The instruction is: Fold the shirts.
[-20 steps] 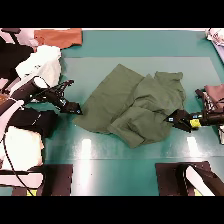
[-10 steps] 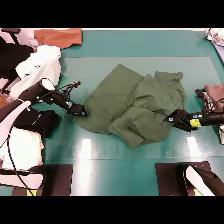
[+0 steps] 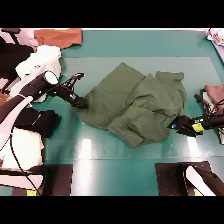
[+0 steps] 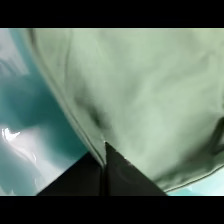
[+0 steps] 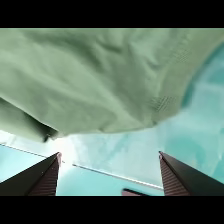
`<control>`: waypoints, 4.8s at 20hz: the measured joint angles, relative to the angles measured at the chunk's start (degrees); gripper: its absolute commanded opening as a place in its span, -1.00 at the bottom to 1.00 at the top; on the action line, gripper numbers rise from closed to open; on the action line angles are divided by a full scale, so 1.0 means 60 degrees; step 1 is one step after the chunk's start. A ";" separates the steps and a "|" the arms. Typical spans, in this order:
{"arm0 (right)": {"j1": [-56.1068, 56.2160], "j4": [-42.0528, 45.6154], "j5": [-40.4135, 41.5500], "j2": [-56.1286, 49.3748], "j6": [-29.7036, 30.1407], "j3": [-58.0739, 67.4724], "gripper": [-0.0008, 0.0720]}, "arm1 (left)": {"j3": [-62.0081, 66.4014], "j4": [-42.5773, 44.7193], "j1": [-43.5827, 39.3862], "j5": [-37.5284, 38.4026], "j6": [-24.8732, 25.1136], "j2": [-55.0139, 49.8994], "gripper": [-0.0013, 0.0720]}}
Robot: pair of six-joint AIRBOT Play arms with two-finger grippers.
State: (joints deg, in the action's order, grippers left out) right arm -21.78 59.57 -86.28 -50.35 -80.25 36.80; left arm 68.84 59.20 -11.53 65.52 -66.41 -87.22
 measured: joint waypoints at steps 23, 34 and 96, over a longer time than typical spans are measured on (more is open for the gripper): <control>0.0433 -0.1723 0.3745 -0.0790 0.1304 -0.2419 -0.83 | 0.0266 -0.0831 -0.0022 -0.0543 -0.0776 0.0000 -0.90; 0.0794 -0.1045 0.1916 -0.0423 0.0612 0.0481 -0.93 | 0.0994 0.0372 -0.0011 -0.0517 -0.2951 0.1060 -0.90; 0.0586 -0.0208 0.0565 -0.9949 -0.0634 1.2411 0.79 | 0.2623 0.4812 -0.0026 -0.3829 -0.7850 -0.0772 -0.90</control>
State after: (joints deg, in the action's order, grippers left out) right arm -18.26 58.33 -82.89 -110.04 -84.05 111.26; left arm 84.58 88.07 -11.68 42.54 -113.51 -91.85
